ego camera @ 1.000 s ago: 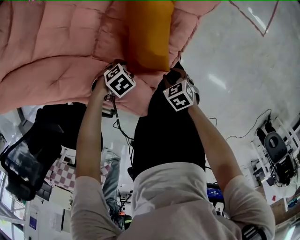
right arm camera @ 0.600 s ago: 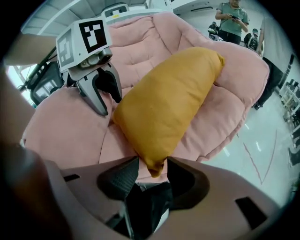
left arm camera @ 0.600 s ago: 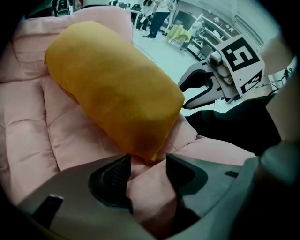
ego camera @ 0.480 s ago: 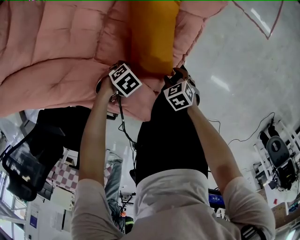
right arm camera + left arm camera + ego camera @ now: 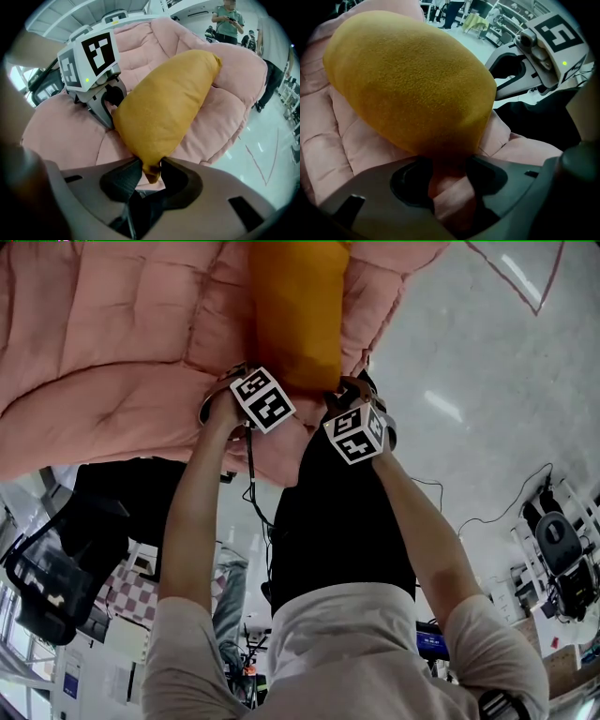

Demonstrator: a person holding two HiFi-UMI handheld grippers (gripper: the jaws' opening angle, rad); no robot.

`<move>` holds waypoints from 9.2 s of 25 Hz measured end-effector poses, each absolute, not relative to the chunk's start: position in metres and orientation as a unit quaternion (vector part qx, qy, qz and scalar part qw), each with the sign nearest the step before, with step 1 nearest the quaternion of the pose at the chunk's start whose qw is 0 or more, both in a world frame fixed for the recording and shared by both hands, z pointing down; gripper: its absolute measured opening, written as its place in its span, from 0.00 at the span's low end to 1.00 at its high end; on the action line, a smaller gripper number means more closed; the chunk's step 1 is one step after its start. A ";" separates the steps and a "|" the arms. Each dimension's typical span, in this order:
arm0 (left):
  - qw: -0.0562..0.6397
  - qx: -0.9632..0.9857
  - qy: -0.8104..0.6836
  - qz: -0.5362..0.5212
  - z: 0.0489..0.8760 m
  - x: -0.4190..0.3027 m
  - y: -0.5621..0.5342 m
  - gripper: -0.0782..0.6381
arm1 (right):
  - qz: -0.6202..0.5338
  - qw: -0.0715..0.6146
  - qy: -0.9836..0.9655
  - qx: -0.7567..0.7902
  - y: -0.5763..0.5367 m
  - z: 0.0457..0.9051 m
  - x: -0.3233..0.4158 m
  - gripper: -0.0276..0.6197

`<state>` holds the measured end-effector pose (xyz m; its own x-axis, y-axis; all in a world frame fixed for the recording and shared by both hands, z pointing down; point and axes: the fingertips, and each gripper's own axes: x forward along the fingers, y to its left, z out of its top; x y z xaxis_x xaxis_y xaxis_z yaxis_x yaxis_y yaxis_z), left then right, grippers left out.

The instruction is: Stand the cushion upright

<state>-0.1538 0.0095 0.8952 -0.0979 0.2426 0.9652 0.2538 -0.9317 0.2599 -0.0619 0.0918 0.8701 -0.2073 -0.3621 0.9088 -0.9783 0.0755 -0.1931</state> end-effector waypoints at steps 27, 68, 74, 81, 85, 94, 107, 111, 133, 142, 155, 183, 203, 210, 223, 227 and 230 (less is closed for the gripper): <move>-0.192 -0.753 -0.092 -0.622 0.796 -0.130 0.022 0.23 | 0.376 0.366 -0.709 0.471 0.075 0.725 -0.035 0.15; -0.414 -0.817 0.173 -0.363 0.594 -0.148 -0.041 0.17 | 0.315 0.363 -0.764 0.431 -0.091 0.553 -0.031 0.13; -0.442 -0.794 0.198 -0.368 0.577 -0.150 -0.069 0.16 | 0.369 0.350 -0.769 0.388 -0.116 0.547 -0.029 0.13; -0.463 -0.771 0.224 -0.376 0.578 -0.155 -0.084 0.16 | 0.413 0.347 -0.769 0.343 -0.136 0.553 -0.035 0.13; -0.479 -0.753 0.250 -0.375 0.592 -0.138 -0.115 0.16 | 0.418 0.358 -0.769 0.325 -0.168 0.565 -0.016 0.13; -0.480 -0.725 0.319 -0.377 0.611 -0.145 -0.166 0.16 | 0.423 0.344 -0.779 0.311 -0.214 0.585 -0.020 0.13; -0.449 -0.727 0.412 -0.316 0.611 -0.151 -0.220 0.14 | 0.392 0.318 -0.805 0.312 -0.258 0.593 -0.027 0.13; -0.435 -0.732 0.426 -0.306 0.608 -0.154 -0.239 0.14 | 0.383 0.317 -0.807 0.320 -0.273 0.594 -0.030 0.13; -0.466 -0.736 0.399 -0.287 0.546 -0.164 -0.198 0.13 | 0.465 0.278 -0.772 0.334 -0.225 0.544 -0.037 0.12; -0.429 -0.754 0.409 -0.283 0.579 -0.174 -0.256 0.14 | 0.448 0.293 -0.769 0.349 -0.279 0.588 -0.043 0.12; -0.361 -0.740 0.515 -0.237 0.591 -0.195 -0.309 0.14 | 0.375 0.305 -0.811 0.330 -0.333 0.599 -0.066 0.12; -0.356 -0.716 0.561 -0.216 0.629 -0.234 -0.410 0.13 | 0.372 0.293 -0.823 0.313 -0.433 0.633 -0.104 0.15; -0.315 -0.639 0.666 -0.221 0.606 -0.281 -0.397 0.13 | 0.323 0.281 -0.839 0.335 -0.458 0.625 -0.101 0.28; -0.333 -0.633 0.667 -0.208 0.601 -0.271 -0.366 0.13 | 0.303 0.246 -0.842 0.374 -0.464 0.599 -0.095 0.28; -0.295 -0.651 0.684 -0.149 0.533 -0.239 -0.310 0.13 | 0.208 0.221 -0.868 0.392 -0.393 0.531 -0.075 0.22; -0.288 -0.659 0.683 -0.124 0.511 -0.221 -0.281 0.13 | 0.194 0.209 -0.872 0.399 -0.353 0.507 -0.068 0.14; -0.283 -0.664 0.684 -0.111 0.494 -0.212 -0.255 0.13 | 0.181 0.206 -0.874 0.400 -0.316 0.490 -0.064 0.11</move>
<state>-0.2118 -0.2550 0.4940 0.0407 -0.8448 0.5335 -0.9700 0.0946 0.2239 -0.0640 -0.3160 0.4900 -0.5940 -0.6255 0.5059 -0.7749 0.6138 -0.1509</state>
